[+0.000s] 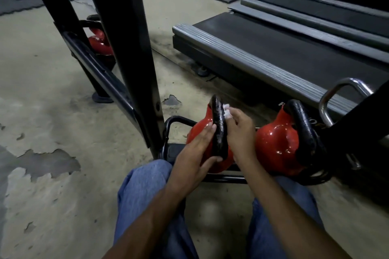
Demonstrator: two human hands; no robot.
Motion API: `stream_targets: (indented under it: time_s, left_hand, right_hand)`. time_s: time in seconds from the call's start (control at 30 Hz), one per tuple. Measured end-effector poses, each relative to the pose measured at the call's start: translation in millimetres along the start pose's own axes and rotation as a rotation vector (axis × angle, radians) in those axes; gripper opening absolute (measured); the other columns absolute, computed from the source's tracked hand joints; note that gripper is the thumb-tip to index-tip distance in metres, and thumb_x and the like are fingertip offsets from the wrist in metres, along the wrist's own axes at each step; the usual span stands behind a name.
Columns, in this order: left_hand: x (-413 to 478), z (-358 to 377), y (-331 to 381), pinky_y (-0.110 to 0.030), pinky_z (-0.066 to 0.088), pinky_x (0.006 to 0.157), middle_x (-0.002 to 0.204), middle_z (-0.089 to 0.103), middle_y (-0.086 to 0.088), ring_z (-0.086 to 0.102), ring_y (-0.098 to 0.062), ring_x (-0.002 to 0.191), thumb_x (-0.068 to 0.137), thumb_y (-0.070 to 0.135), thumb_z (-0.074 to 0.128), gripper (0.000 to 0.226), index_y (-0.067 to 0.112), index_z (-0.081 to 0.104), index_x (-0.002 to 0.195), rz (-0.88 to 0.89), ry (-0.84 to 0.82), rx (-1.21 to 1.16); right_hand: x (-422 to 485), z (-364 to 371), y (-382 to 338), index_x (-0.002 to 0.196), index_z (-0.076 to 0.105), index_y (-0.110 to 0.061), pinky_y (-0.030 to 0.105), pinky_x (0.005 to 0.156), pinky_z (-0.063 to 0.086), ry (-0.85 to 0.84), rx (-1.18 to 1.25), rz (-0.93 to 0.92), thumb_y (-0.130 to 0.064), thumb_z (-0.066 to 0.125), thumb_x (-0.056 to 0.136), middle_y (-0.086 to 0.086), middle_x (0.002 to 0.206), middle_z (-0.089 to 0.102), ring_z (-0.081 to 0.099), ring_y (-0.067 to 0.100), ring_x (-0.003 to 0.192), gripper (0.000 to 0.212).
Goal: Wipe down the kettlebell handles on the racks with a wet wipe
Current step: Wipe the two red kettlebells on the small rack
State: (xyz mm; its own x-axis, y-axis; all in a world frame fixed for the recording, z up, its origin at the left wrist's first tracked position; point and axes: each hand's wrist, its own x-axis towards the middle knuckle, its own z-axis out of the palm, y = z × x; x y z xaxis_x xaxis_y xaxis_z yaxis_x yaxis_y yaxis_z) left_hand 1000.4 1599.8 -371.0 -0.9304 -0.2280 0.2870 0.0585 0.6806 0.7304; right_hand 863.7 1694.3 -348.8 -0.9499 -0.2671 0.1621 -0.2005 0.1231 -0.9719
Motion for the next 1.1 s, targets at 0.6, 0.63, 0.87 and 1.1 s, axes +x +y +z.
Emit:
stream_targets:
  time_s: [0.6, 0.63, 0.87, 1.1]
  left_hand:
    - [7, -13, -8, -0.051, 0.037, 0.121, 0.169, 0.022, 0.020, 0.021, -0.001, 0.155, 0.095, 0.046, 0.069, 0.086, 0.043, 0.017, 0.163, -0.007, -0.064, -0.012]
    - [8, -13, -8, -0.051, 0.036, 0.122, 0.169, 0.022, 0.020, 0.020, 0.000, 0.155, 0.095, 0.046, 0.070, 0.087, 0.043, 0.017, 0.163, -0.012, -0.068, -0.024]
    - [9, -9, -10, -0.042, 0.031, 0.125, 0.168, 0.025, 0.018, 0.023, -0.001, 0.154, 0.094, 0.045, 0.071, 0.092, 0.045, 0.011, 0.163, -0.067, -0.093, -0.084]
    - [9, -5, -21, -0.043, 0.028, 0.125, 0.171, 0.015, 0.014, 0.022, -0.013, 0.156, 0.096, 0.066, 0.054, 0.082, 0.034, 0.021, 0.164, -0.202, -0.256, -0.028]
  right_hand:
    - [40, 10, -32, 0.091, 0.069, 0.009, 0.037, 0.083, 0.059, -0.118, 0.808, 0.938, -0.008, 0.042, 0.104, 0.021, 0.082, 0.074, 0.070, 0.028, 0.080, 0.035]
    - [31, 7, -29, 0.094, 0.069, 0.008, 0.036, 0.076, 0.061, -0.117, 0.775, 0.875, -0.006, 0.045, 0.102, 0.019, 0.083, 0.074, 0.071, 0.026, 0.078, 0.028]
    - [44, 20, -29, 0.097, 0.075, -0.015, 0.022, 0.083, 0.051, 0.005, -0.201, -0.061, -0.009, 0.060, 0.096, -0.006, 0.100, 0.074, 0.068, 0.009, 0.094, 0.015]
    - [110, 40, -81, 0.078, 0.068, -0.013, 0.046, 0.078, 0.058, -0.944, -1.391, -0.407, -0.021, 0.053, 0.094, 0.006, 0.082, 0.069, 0.066, 0.027, 0.081, 0.024]
